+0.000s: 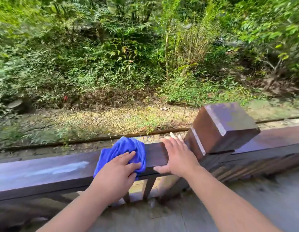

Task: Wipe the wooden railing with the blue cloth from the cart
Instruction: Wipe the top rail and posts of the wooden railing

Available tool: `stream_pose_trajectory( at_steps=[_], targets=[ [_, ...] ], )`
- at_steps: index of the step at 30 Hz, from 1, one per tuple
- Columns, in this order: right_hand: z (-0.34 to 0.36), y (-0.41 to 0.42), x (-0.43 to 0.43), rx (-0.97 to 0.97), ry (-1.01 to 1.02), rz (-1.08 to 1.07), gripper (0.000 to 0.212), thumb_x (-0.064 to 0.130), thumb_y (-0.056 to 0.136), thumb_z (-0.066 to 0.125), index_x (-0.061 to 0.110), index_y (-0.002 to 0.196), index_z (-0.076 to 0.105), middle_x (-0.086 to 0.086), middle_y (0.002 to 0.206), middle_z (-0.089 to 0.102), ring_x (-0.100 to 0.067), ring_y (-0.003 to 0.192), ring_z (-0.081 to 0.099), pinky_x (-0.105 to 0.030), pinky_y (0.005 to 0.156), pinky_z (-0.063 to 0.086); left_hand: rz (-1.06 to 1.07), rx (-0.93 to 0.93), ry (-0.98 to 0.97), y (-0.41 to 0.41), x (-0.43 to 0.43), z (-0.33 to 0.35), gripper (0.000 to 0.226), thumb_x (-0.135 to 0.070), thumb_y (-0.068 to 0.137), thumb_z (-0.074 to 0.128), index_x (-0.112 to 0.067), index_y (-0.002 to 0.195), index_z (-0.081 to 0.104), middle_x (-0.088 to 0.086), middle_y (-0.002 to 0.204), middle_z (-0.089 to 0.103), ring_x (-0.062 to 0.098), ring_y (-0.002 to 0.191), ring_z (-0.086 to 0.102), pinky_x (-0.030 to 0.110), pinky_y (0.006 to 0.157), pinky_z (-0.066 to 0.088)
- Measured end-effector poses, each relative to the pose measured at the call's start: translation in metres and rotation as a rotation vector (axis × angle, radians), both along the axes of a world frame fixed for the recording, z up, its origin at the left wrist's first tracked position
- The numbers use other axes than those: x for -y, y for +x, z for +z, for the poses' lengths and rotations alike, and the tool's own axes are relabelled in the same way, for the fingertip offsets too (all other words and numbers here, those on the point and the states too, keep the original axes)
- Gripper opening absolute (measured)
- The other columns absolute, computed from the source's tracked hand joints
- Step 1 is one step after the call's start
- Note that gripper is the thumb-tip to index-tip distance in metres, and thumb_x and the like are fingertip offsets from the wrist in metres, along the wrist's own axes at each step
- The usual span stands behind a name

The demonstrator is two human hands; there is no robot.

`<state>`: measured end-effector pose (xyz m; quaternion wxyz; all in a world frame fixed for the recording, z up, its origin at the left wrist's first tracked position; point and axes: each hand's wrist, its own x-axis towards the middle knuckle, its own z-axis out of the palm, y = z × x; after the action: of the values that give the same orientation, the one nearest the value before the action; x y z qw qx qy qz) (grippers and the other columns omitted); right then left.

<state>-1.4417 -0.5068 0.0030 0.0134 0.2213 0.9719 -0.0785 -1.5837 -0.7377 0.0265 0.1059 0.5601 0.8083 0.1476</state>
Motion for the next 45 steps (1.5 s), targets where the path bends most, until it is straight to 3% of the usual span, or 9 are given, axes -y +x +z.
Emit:
stream_pose_trajectory(
  at_steps=[4, 10, 12, 14, 17, 23, 30, 37, 45],
  targets=[
    [0.002, 0.001, -0.002, -0.046, -0.023, 0.028, 0.120, 0.091, 0.062, 0.048, 0.019, 0.154, 0.021, -0.006, 0.163, 0.028, -0.025, 0.156, 0.005, -0.044, 0.125, -0.008, 0.030, -0.048, -0.085, 0.019, -0.016, -0.005, 0.037, -0.044, 0.100, 0.039, -0.044, 0.135, 0.049, -0.008, 0.162, 0.022, 0.023, 0.150, 0.012, 0.046, 0.119, 0.009],
    [0.001, 0.002, -0.005, -0.034, -0.033, 0.074, 0.088, 0.037, 0.086, 0.064, 0.022, 0.157, 0.015, -0.007, 0.165, 0.023, -0.027, 0.158, -0.001, -0.045, 0.126, -0.009, -0.067, -0.013, -0.059, 0.061, -0.077, 0.006, 0.040, -0.033, 0.099, 0.040, -0.017, 0.134, 0.049, 0.005, 0.142, 0.054, 0.024, 0.139, 0.034, 0.041, 0.115, 0.025],
    [0.002, 0.002, -0.007, -0.017, -0.058, 0.077, 0.098, 0.040, 0.080, 0.070, 0.021, 0.157, 0.013, -0.007, 0.166, 0.021, -0.029, 0.158, 0.000, -0.048, 0.127, -0.006, -0.059, -0.070, 0.002, 0.065, -0.083, 0.009, 0.027, -0.030, 0.097, 0.042, -0.016, 0.117, 0.054, 0.006, 0.127, 0.060, 0.027, 0.121, 0.048, 0.039, 0.104, 0.037],
    [0.001, 0.001, -0.006, -0.009, -0.028, 0.090, 0.098, 0.043, 0.080, 0.067, 0.021, 0.157, 0.012, -0.008, 0.166, 0.021, -0.030, 0.158, 0.000, -0.050, 0.128, -0.004, -0.054, -0.175, -0.001, 0.064, -0.078, 0.007, 0.027, -0.032, 0.097, 0.042, -0.018, 0.117, 0.054, 0.006, 0.137, 0.053, 0.029, 0.114, 0.050, 0.042, 0.099, 0.041],
    [-0.001, -0.001, -0.005, -0.019, -0.009, 0.072, 0.104, 0.067, 0.074, 0.059, 0.021, 0.158, 0.016, -0.007, 0.166, 0.023, -0.029, 0.158, 0.002, -0.051, 0.128, -0.002, 0.037, -0.256, -0.074, 0.061, -0.064, 0.000, 0.037, -0.036, 0.098, 0.043, -0.027, 0.134, 0.047, 0.010, 0.156, 0.035, 0.031, 0.126, 0.044, 0.047, 0.105, 0.038],
    [-0.005, 0.000, -0.003, -0.046, 0.023, 0.068, 0.126, 0.099, 0.061, 0.039, 0.024, 0.160, 0.017, -0.002, 0.167, 0.025, -0.027, 0.158, 0.004, -0.051, 0.128, 0.000, 0.182, -0.310, -0.211, 0.039, -0.022, -0.011, 0.065, -0.027, 0.092, 0.045, -0.027, 0.152, 0.021, 0.007, 0.163, 0.021, 0.026, 0.147, 0.021, 0.052, 0.119, 0.011],
    [0.003, -0.027, 0.040, 0.007, 0.045, 0.147, 0.121, 0.097, 0.065, 0.036, 0.026, 0.161, 0.018, -0.001, 0.169, 0.023, -0.026, 0.158, 0.000, -0.049, 0.125, -0.014, 0.288, -0.276, -0.077, -0.002, 0.039, -0.013, 0.048, -0.034, 0.097, 0.033, -0.027, 0.143, 0.045, 0.002, 0.152, 0.045, 0.019, 0.140, 0.039, 0.046, 0.118, 0.014],
    [0.004, -0.117, 0.153, -0.081, -0.037, 0.243, 0.110, 0.082, 0.066, 0.049, 0.023, 0.157, 0.028, 0.000, 0.158, 0.041, -0.027, 0.151, 0.028, -0.051, 0.126, 0.007, 0.363, -0.275, -0.040, -0.048, 0.103, -0.014, 0.043, -0.035, 0.097, 0.038, -0.029, 0.138, 0.051, -0.004, 0.147, 0.051, 0.013, 0.136, 0.043, 0.047, 0.118, 0.018],
    [-0.001, -0.173, 0.235, -0.118, 0.005, 0.173, 0.116, 0.089, 0.065, 0.048, 0.021, 0.158, 0.028, -0.004, 0.145, 0.051, -0.030, 0.140, 0.040, -0.056, 0.126, 0.010, 0.475, -0.261, -0.007, -0.115, 0.212, -0.013, 0.037, -0.031, 0.092, 0.053, -0.029, 0.129, 0.062, -0.006, 0.136, 0.061, 0.010, 0.128, 0.052, 0.051, 0.115, 0.030]
  ],
)
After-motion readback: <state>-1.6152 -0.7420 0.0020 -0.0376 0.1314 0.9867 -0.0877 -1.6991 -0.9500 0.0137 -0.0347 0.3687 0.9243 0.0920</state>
